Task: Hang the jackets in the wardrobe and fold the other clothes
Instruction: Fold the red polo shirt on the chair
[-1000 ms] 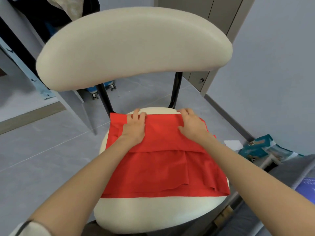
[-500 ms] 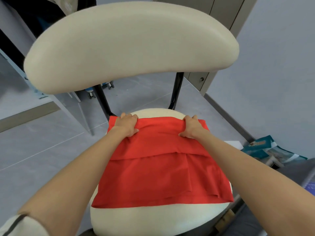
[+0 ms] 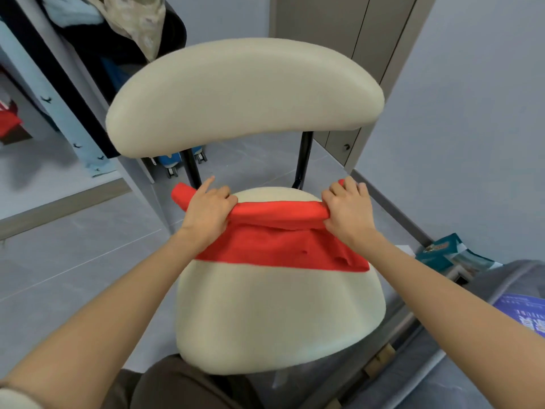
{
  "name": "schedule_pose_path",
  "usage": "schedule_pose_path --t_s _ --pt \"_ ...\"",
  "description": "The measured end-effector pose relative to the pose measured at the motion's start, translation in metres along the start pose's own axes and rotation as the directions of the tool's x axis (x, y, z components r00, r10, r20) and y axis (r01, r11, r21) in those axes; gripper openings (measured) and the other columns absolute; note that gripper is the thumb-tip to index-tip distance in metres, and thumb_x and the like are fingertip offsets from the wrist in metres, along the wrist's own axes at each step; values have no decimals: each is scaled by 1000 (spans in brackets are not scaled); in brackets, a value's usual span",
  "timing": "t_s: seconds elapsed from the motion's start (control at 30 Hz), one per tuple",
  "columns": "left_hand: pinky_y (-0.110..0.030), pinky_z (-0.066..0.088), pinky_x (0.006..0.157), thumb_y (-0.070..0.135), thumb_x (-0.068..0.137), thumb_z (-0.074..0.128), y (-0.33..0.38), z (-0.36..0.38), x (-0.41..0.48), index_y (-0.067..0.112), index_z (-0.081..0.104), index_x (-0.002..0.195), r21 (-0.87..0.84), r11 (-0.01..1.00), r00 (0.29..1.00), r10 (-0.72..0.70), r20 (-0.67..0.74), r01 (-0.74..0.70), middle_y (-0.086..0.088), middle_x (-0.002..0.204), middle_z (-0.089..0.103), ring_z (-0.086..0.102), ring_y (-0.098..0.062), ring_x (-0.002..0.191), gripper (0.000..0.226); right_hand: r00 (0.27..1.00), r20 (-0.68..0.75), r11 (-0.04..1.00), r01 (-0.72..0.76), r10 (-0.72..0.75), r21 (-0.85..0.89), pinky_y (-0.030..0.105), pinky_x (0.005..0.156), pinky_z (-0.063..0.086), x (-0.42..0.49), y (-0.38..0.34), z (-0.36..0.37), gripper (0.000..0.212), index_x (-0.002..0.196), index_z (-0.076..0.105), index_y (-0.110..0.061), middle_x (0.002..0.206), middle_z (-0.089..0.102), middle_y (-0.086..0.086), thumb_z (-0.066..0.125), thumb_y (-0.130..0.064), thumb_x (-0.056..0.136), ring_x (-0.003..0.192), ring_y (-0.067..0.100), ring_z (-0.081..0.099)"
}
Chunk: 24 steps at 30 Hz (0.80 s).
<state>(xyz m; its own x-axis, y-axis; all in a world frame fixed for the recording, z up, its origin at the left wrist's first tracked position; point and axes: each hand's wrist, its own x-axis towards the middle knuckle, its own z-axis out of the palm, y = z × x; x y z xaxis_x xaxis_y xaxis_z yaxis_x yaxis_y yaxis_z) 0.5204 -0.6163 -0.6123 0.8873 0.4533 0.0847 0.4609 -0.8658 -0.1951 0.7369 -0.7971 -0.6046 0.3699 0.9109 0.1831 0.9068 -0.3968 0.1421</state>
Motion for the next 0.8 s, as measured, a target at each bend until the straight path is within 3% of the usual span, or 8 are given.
schedule_pose_path --t_s 0.13,0.23,0.3,0.43,0.5,0.57,0.67,0.8 --pt "-35 33 91 10 91 44 26 10 -46 18 46 125 52 999 985 8 171 -17 -5 126 44 45 -25 114 35 994 -26 992 108 -110 -69 40 87 40 -50 -2 10 30 88 60 -6 83 63 12 69 -8 60 83 32 57" --pt "-35 38 91 9 96 38 40 25 -77 16 39 130 51 994 940 -108 323 96 -6 134 37 42 -24 120 35 945 324 991 85 -47 -102 38 91 34 -89 -14 24 57 132 38 -12 107 62 7 57 -16 79 102 28 57" --pt "-35 39 93 9 97 38 44 30 -90 16 38 130 33 982 911 -185 368 186 -6 133 37 43 -24 119 35 903 429 995 62 -23 -77 36 88 35 -111 -18 30 60 139 28 -16 108 64 3 49 -16 83 102 26 61" --pt "-35 37 96 7 94 42 45 29 -97 15 31 135 44 958 869 -275 411 283 -7 133 38 43 -26 121 44 849 519 995 -93 100 -39 31 70 37 -122 -20 25 36 122 46 -14 111 63 5 49 -30 91 101 28 62" --pt "-37 36 99 5 91 44 46 26 -94 11 33 132 37 940 839 -319 441 339 -9 133 39 43 -28 122 43 847 514 990 -132 135 -44 30 67 36 -114 -22 15 42 104 58 -15 108 64 5 48 -54 91 98 26 62" --pt "-39 35 101 5 87 46 48 23 -86 9 35 129 -30 933 852 -313 420 358 -10 135 39 41 -28 124 44 902 410 991 -127 137 -51 31 69 38 -104 -29 6 52 94 62 -17 107 62 4 42 -65 89 100 26 58" --pt "-45 22 113 6 85 47 58 22 -62 11 28 143 -268 919 911 -178 372 289 -6 155 21 26 -25 140 61 922 375 986 -142 101 86 46 91 42 -92 -42 2 46 127 50 -27 135 42 6 42 -57 93 120 33 39" --pt "-49 10 118 24 98 36 76 24 -17 19 12 152 -397 890 929 -72 363 224 -1 161 6 8 -22 147 59 726 661 838 -470 188 277 71 105 18 -89 -49 23 75 145 3 -54 159 -12 -2 46 -68 86 140 52 -2"
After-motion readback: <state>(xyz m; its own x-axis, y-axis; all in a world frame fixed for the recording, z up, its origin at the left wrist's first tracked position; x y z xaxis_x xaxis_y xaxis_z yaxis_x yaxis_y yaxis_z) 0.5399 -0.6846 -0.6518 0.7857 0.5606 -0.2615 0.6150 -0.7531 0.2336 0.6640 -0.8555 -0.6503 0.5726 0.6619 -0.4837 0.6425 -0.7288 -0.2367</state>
